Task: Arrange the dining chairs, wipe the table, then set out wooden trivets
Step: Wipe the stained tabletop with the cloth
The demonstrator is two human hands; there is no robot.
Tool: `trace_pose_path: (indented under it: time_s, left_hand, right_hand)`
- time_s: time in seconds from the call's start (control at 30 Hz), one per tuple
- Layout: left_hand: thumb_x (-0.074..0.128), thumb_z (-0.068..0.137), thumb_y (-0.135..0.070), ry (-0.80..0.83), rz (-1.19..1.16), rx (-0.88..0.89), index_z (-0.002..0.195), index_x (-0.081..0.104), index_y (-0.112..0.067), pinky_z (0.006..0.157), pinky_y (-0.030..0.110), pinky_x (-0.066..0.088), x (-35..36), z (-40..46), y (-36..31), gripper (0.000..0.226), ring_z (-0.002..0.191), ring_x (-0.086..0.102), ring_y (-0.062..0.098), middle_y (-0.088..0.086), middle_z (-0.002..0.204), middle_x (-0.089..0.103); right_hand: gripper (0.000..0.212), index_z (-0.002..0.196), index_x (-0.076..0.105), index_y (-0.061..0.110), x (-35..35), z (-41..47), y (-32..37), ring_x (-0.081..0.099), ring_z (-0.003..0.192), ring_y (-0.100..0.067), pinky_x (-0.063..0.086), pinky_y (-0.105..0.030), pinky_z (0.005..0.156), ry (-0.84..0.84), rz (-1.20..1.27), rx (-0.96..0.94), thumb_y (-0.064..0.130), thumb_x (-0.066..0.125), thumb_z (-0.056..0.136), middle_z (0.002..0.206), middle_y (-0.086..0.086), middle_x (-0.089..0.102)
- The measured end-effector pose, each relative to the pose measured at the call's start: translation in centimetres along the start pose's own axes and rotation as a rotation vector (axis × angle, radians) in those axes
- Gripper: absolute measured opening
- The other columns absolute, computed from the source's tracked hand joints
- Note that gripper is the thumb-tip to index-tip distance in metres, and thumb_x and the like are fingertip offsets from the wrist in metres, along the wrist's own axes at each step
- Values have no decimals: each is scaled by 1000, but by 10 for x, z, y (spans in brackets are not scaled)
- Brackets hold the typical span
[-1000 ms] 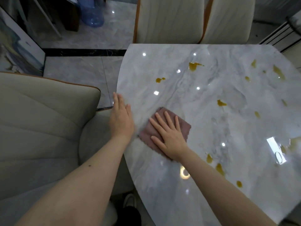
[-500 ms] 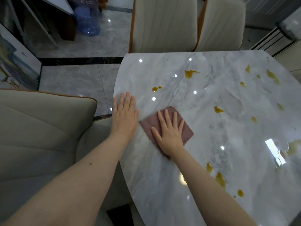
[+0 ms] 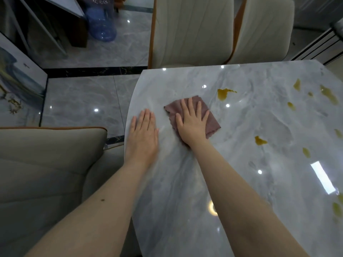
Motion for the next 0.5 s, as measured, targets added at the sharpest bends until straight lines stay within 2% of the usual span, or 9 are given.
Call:
trace_pose_path:
  time_s: [0.13,0.2,0.3,0.4,0.5]
  left_hand:
    - [15,97,-29,-11,-2,-7,142,34,2,117,41,17,-1,0,0,58,141,27,26,17,149,34]
    - [15,98,-28,-9,5,-6,143,33,2,117,41,16,0,-1,0,57,142,26,25,16,149,33]
    - [15,97,-29,-16,1,-14,143,33,2,117,39,11,0,0,1,58,142,25,25,16,150,33]
    - [9,96,-30,-14,-3,-13,145,28,0,119,38,9,0,0,0,60,144,19,23,14,153,27]
    - [8,96,-30,-24,9,-26,146,27,1,119,38,8,0,-1,1,61,145,17,22,14,154,25]
  right_hand:
    - [58,151,14,33,4,-45,3,-5,148,-20,-8,-48,118,51,-26,-386,42,14,94,160,7,8]
    - [58,151,15,34,3,-50,-15,-7,147,-15,-10,-43,118,94,-23,-450,42,13,93,160,11,7]
    - [61,151,15,34,-7,-13,-28,-2,148,-20,-5,-47,118,49,-33,-305,45,10,92,160,10,8]
    - [52,152,11,33,-5,31,-8,-5,148,-24,-9,-52,117,40,-20,-128,40,19,101,161,7,3]
    - [53,153,8,33,-1,41,23,-7,148,-26,-10,-54,116,52,-24,-133,42,20,101,161,5,1]
Point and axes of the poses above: each hand's wrist, its own z-axis towards the middle knuckle, its own x-axis out of the palm, y = z × x, the point moved 5 cm from there along z, towards the middle knuckle
